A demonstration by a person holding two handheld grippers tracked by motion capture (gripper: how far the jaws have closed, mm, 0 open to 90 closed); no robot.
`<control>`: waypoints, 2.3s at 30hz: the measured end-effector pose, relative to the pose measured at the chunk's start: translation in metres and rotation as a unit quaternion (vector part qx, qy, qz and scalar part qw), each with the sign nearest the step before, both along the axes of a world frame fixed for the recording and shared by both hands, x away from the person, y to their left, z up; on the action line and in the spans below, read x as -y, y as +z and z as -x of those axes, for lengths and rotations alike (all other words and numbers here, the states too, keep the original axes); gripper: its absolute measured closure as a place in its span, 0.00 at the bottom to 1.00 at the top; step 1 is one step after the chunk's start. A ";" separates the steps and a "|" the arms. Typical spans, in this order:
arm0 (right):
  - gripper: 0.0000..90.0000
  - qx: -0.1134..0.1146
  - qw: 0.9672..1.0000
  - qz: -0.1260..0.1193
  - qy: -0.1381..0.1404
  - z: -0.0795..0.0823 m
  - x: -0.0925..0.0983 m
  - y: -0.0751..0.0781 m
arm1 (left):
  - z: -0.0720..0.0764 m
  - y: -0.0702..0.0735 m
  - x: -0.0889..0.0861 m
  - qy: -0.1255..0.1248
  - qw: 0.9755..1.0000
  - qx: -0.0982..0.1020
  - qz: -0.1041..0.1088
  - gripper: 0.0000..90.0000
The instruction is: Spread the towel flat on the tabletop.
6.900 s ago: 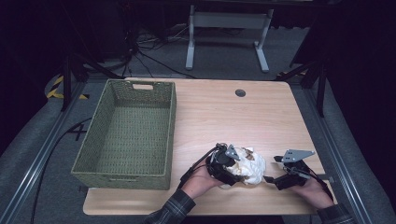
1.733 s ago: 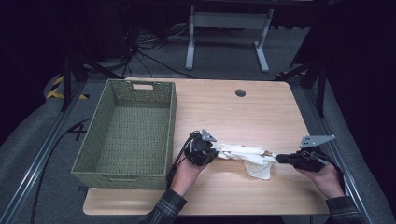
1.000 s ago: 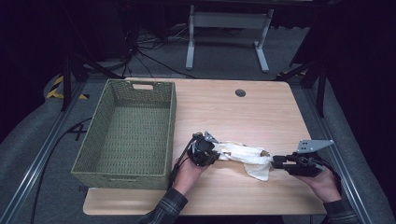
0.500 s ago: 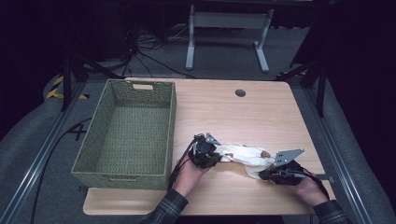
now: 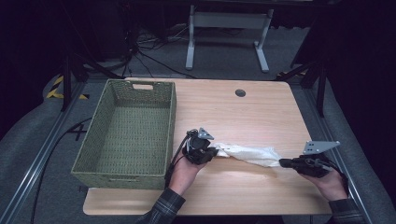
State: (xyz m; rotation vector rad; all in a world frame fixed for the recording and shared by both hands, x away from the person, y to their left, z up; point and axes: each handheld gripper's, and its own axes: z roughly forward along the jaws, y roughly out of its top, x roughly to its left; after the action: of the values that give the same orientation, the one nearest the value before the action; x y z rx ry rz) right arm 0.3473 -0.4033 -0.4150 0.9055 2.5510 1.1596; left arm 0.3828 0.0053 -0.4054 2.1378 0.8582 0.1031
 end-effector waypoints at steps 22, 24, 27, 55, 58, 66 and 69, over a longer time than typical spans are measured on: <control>1.00 -0.022 0.999 0.021 -0.012 -0.006 0.009 -0.011 | -0.001 0.010 0.005 0.055 0.996 0.051 -0.042 0.73; 1.00 -0.022 1.000 0.017 -0.010 -0.006 0.008 -0.010 | 0.005 0.018 0.007 0.038 0.997 0.059 -0.031 0.72; 1.00 -0.021 1.000 0.016 -0.005 -0.004 0.007 -0.009 | 0.014 0.016 0.015 0.000 0.998 0.045 -0.032 0.75; 1.00 -0.029 0.999 0.018 0.007 -0.004 0.003 -0.013 | 0.018 -0.042 0.039 -0.067 0.990 -0.006 -0.123 0.96; 1.00 -0.025 1.000 0.017 0.007 -0.004 0.004 -0.012 | 0.020 -0.035 0.034 -0.059 0.993 -0.003 -0.101 0.97; 1.00 -0.011 1.000 0.002 0.008 0.013 0.008 -0.003 | 0.044 -0.007 0.008 -0.042 0.998 0.014 -0.040 0.97; 1.00 -0.018 1.000 0.000 0.022 0.026 0.003 -0.006 | 0.057 -0.010 0.000 -0.047 0.998 -0.001 -0.041 0.97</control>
State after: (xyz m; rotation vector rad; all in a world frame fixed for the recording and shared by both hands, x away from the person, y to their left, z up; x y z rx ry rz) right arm 0.3217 -0.4065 -0.4206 0.8813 2.6121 1.1671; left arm 0.3258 0.0055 -0.4154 2.2518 0.7646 0.0882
